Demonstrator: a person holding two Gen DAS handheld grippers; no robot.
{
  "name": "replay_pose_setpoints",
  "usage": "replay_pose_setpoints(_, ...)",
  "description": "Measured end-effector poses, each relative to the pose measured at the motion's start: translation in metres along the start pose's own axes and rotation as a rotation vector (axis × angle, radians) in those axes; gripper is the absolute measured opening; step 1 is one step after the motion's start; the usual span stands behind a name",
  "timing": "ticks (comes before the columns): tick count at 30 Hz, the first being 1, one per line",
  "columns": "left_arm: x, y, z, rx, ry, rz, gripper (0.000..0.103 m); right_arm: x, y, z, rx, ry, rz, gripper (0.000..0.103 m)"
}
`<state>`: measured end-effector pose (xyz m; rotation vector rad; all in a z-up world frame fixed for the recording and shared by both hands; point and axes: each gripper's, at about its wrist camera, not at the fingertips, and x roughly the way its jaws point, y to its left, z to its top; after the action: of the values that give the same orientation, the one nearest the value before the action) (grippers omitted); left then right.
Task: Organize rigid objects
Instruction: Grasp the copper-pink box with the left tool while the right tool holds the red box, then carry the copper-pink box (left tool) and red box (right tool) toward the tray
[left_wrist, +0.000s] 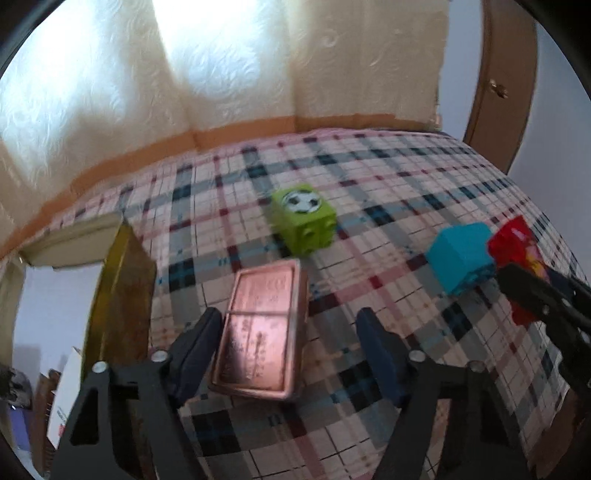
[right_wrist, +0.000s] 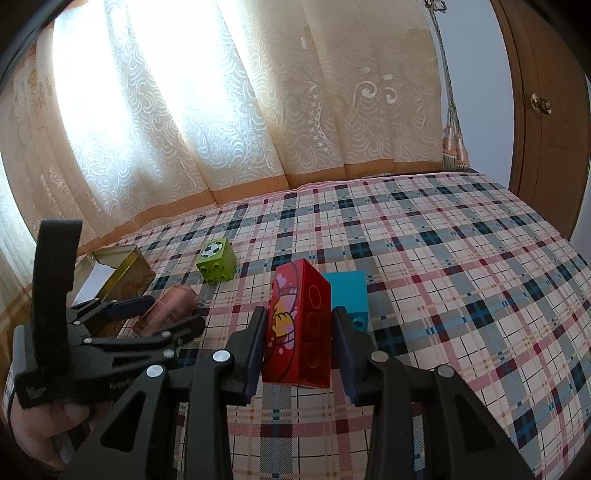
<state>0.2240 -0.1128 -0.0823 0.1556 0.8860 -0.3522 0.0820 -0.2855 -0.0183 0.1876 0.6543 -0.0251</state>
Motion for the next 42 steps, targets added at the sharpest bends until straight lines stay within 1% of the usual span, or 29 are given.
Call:
replay_pose_setpoints(1,0.001,0.001,0.000,-0.005,0.002,-0.013,0.064,0.000,0.000,0.000,-0.002,0.001,0.001,0.038)
replay_pose_setpoints(5,0.000,-0.002,-0.002,-0.001,0.003,-0.006,0.063,0.001,0.001,-0.001,-0.009,0.005,0.002,0.038)
replay_pose_setpoints(6,0.000,-0.001,-0.002,-0.004,0.001,-0.006,0.060,0.001,0.002,-0.001,-0.012,0.003,0.002,0.038)
replay_pose_setpoints(8,-0.001,-0.001,-0.002,-0.005,-0.005,-0.005,0.046,0.001,0.003,-0.001,-0.018,0.002,0.003,0.038)
replay_pose_setpoints(15,-0.009,-0.006,-0.009,0.008,-0.010,0.002,0.045,-0.001,0.005,-0.001,-0.028,-0.006,0.011,0.038)
replay_pose_setpoints(20,-0.018,-0.007,-0.014,0.001,-0.039,0.020,0.045,-0.002,0.006,-0.001,-0.029,-0.013,0.020,0.038)
replay_pose_setpoints(32,-0.042,0.000,-0.023,-0.052,-0.131,0.077,0.045,-0.006,0.018,-0.001,-0.071,-0.042,0.029,0.038)
replay_pose_setpoints(42,-0.062,0.005,-0.033,-0.092,-0.211,0.145,0.045,-0.007,0.023,-0.002,-0.102,-0.052,-0.002,0.038)
